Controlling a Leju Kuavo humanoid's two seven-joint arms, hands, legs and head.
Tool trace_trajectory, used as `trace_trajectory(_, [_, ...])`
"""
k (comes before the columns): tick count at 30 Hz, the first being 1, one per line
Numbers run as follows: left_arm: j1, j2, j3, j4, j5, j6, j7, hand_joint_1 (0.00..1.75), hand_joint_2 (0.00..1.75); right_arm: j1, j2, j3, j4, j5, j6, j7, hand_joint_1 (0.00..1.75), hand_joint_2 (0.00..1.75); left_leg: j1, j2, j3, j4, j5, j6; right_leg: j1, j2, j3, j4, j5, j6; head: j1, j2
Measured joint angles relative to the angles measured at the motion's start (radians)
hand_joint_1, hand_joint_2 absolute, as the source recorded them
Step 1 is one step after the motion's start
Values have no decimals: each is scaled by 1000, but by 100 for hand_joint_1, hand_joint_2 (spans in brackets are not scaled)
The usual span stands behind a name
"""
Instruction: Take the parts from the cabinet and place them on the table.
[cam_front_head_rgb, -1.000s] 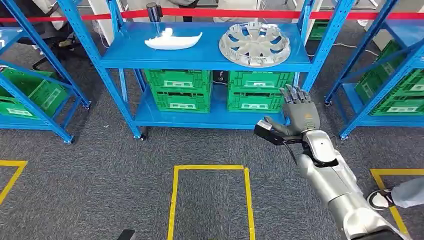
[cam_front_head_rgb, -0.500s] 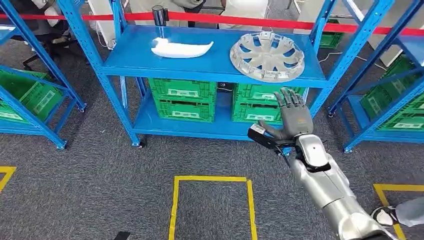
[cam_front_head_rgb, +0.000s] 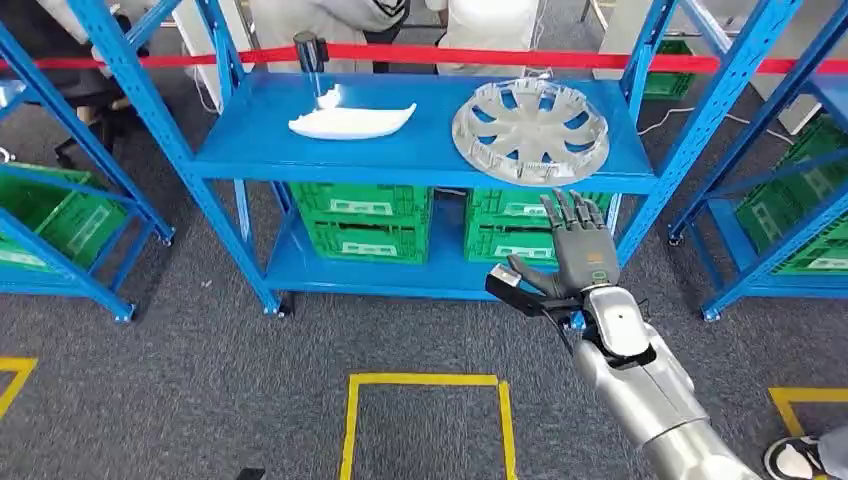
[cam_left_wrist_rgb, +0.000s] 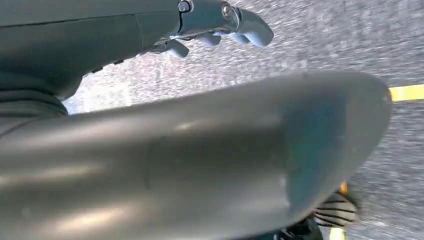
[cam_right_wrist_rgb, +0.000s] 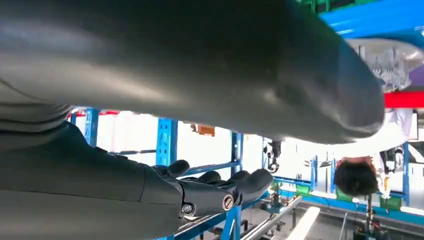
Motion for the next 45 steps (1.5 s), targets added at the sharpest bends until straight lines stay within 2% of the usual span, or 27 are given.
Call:
trace_trajectory(3, [0, 0, 0, 0, 0, 0, 0, 0, 0, 2, 0, 0, -2, 0, 0, 0, 0, 0, 0, 0, -12, 16, -8, 0, 0, 0, 2, 0, -3, 0, 0, 0])
trace_trajectory(4, [4, 1, 0, 0, 0, 0, 0, 0, 0, 23, 0, 1, -18, 1, 3, 1, 0, 0, 0, 0, -90, 97, -76, -1, 0, 3, 26, 0, -25, 0, 0, 0])
trace_trajectory(5, [6, 2, 0, 0, 0, 0, 1, 0, 0, 33, 0, 1, -25, 2, 5, 5, 0, 0, 0, 1, -101, 90, -79, 0, 0, 3, 38, 0, -34, 0, 0, 0])
trace_trajectory(6, [10, 4, 0, 1, -3, 0, 1, 0, 0, 63, 2, 1, -70, 20, 15, 24, 0, 0, 0, 1, -60, -155, 131, 9, 0, 5, 90, -2, -84, 8, 0, 0])
trace_trajectory(7, [9, 5, 1, 3, -3, 0, 2, 0, 0, 74, 6, 1, -84, 24, 23, 30, 0, 0, -7, 2, -58, -184, 154, 20, 4, 12, 100, 0, -103, 25, 1, 0])
trace_trajectory(9, [12, 4, 2, 3, -3, 0, 2, 0, 0, 83, 6, -2, -103, 27, 24, 31, 0, 0, -6, 5, -53, -189, 150, 31, 5, 13, 109, -1, -99, 34, 1, 0])
trace_trajectory(11, [11, 3, 5, 2, -3, 0, -2, 0, 0, 82, 6, -7, -113, 30, 26, 32, 0, 0, 1, 3, -27, -201, 144, 43, 3, 7, 68, 77, -80, 44, 3, 0])
trace_trajectory(12, [9, 3, 6, 2, -3, 0, -2, 0, 0, 82, 5, -9, -114, 31, 26, 32, 0, 0, 1, 3, -19, -204, 138, 49, 0, 5, 22, 149, -83, 49, 4, 0])
trace_trajectory(14, [9, 4, 6, 2, -3, 0, -2, 0, 0, 92, 5, -12, -114, 30, 27, 33, 0, 0, 1, 3, -1, -207, 121, 50, -4, 4, -73, 273, -147, 57, 4, 0])
trace_trajectory(16, [12, 4, 6, 2, -3, 0, -2, 0, 0, 104, 5, -12, -115, 30, 27, 33, 0, 0, 1, 2, 21, -207, 102, 50, -7, 2, -121, 298, -192, 63, 4, 0])
trace_trajectory(17, [13, 3, 6, 2, -3, 0, -2, 0, 0, 108, 5, -14, -116, 30, 27, 33, 0, 0, 1, 1, 37, -207, 90, 47, -9, 1, -121, 259, -170, 63, 4, 0])
trace_trajectory(18, [13, 2, 6, 2, -3, 0, -3, 0, 0, 111, 5, -16, -118, 30, 27, 33, 0, 0, 1, 1, 53, -206, 78, 44, -10, -1, -105, 191, -119, 62, 5, 0])
trace_trajectory(20, [13, 2, 6, 2, -3, 0, -3, 0, 0, 114, 5, -19, -124, 30, 27, 34, 0, 0, 1, 3, 77, -207, 57, 36, -11, -10, -58, 29, 25, 59, 4, 0])
trace_trajectory(23, [12, 2, 7, 1, -3, 0, -4, 0, 0, 131, 4, -27, -141, 31, 32, 40, 0, 0, -3, 4, 92, -213, 34, 15, 0, -13, -43, 14, 19, 33, 5, 0])
trace_trajectory(25, [13, 2, 7, 1, -3, 0, -3, 0, 0, 138, 2, -35, -153, 32, 33, 42, 0, 0, -2, 4, 110, -197, 40, 2, -4, -9, -25, 10, 13, 17, 3, 0])
trace_trajectory(26, [11, 2, 7, 0, -3, 0, -3, 0, 0, 143, 2, -38, -160, 31, 33, 42, 0, 0, 1, 5, 97, -172, 35, 0, -6, -9, -10, 5, 9, 10, 3, 0])
trace_trajectory(28, [10, -1, 7, 0, -3, 0, -4, 0, 0, 145, -1, -43, -169, 31, 33, 42, 0, 0, 1, 5, 23, -41, 2, -8, -6, -9, 5, 5, -6, -3, 0, 0])
trace_trajectory(30, [12, 0, 7, 0, -3, 0, -3, 0, 0, 153, -1, -43, -171, 32, 33, 40, 0, 0, 1, 4, -65, 83, -62, -11, -3, -5, 21, 5, -22, -6, -1, 0])
trace_trajectory(31, [15, 0, 7, 0, -3, 0, -3, 0, 0, 159, -1, -44, -171, 31, 33, 41, 0, 0, 1, 5, -94, 106, -72, -9, -2, -2, 31, 5, -31, -6, 0, 0])
trace_trajectory(33, [17, 0, 7, 0, -3, 0, -3, 0, 0, 167, -2, -45, -174, 32, 33, 42, 0, 0, 1, 5, -88, 24, -8, -4, 0, 0, 59, 5, -51, -4, -1, 0])
trace_trajectory(35, [18, 0, 7, 0, -3, 0, -3, 0, 0, 177, -2, -52, -190, 35, 34, 51, 0, 0, -4, 5, -39, -147, 125, 11, 0, 0, 89, 5, -74, 2, -1, 0])
trace_trajectory(36, [21, 0, 7, 1, -3, 0, -3, 0, 0, 182, -3, -56, -196, 37, 34, 52, 0, 0, -9, 3, -35, -182, 143, 16, 4, 0, 98, 8, -82, 7, 0, 0])
trace_trajectory(37, [20, 0, 7, 1, -3, -1, -3, 0, 0, 190, -4, -61, -202, 38, 35, 55, 0, 0, -11, 5, -31, -179, 92, 17, 5, 2, 98, 6, -90, 15, -1, 0])
trace_trajectory(38, [21, -1, 7, 0, -3, -1, -3, 0, 0, 201, -8, -68, -214, 40, 37, 58, 0, 0, -11, 4, -21, -184, 116, 24, 4, 1, 99, 3, -98, 22, 0, 0])
trace_trajectory(40, [26, -1, 10, 1, -3, -1, -6, 0, 0, 223, -16, -81, -240, 48, 38, 61, 0, 0, -9, 2, -8, -188, 114, 37, 6, 1, 111, 19, -94, 33, -1, 0])
trace_trajectory(42, [25, -3, 17, 0, -3, 0, -10, 0, 0, 238, -27, -100, -264, 51, 38, 63, 0, 0, -2, 2, 14, -195, 109, 48, 3, -2, 86, 74, -115, 44, 3, 0])
trace_trajectory(45, [25, -2, 21, 0, -3, 0, -10, 0, 0, 256, -35, -117, -277, 50, 39, 66, 0, 0, -2, 1, 25, -196, 91, 51, -6, -2, -54, 277, -200, 60, 7, 0])
